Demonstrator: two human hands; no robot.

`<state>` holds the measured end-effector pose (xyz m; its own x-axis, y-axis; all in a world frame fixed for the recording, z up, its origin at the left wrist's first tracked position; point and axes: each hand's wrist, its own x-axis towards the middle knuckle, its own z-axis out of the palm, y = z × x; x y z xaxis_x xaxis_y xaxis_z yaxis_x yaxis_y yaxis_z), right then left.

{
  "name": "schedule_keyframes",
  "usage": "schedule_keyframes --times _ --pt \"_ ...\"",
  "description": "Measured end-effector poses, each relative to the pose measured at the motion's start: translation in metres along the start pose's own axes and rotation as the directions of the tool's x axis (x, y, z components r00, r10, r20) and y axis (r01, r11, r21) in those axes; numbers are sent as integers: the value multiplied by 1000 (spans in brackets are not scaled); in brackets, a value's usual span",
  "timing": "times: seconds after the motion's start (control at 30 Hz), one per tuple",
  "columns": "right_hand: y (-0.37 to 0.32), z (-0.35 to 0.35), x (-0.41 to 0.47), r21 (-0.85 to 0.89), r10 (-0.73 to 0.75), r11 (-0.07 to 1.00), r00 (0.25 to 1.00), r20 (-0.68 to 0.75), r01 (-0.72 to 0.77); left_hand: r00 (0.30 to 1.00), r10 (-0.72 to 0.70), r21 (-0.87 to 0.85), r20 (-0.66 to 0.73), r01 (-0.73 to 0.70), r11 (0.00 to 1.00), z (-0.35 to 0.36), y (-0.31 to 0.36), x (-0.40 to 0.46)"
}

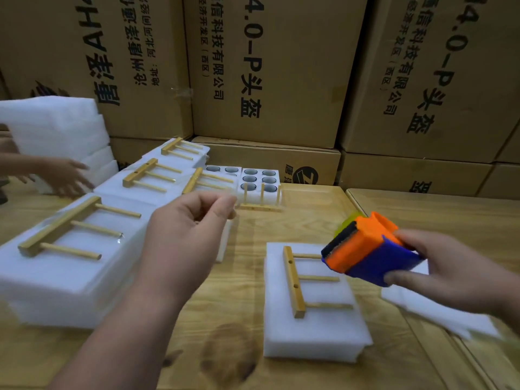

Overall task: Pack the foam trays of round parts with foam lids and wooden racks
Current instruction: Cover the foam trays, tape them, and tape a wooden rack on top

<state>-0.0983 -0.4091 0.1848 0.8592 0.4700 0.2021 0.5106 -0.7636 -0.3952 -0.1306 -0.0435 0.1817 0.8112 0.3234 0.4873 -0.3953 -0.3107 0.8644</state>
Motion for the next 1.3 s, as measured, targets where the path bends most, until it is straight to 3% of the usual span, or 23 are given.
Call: schedule_keyframes --times 0.1,0.2,0.3,0.6,0.77,1.0,1.3 --pt "-13 -27 10 43 49 998 999 19 -49 929 -370 -187 3 364 912 9 -38 1" --pt "-24 -35 28 -19 123 992 992 -17 -123 807 -583 -323 98 580 748 23 -71 -10" --pt "-44 -38 49 -227 165 961 986 -2 -161 715 -682 -335 153 687 644 33 -95 -22" --pt "-96 -61 114 -419 259 891 953 155 -174 544 -819 -326 184 820 471 61 -125 -35" --pt "-120 -60 150 -528 225 845 954 200 -89 535 -826 -286 177 831 477 75 -128 -39" --pt "-140 -57 184 -578 231 816 928 292 -21 519 -836 -98 178 855 509 81 -128 -44" --pt "-135 -50 189 -563 267 826 902 338 -33 579 -795 20 183 806 592 87 -132 -51"
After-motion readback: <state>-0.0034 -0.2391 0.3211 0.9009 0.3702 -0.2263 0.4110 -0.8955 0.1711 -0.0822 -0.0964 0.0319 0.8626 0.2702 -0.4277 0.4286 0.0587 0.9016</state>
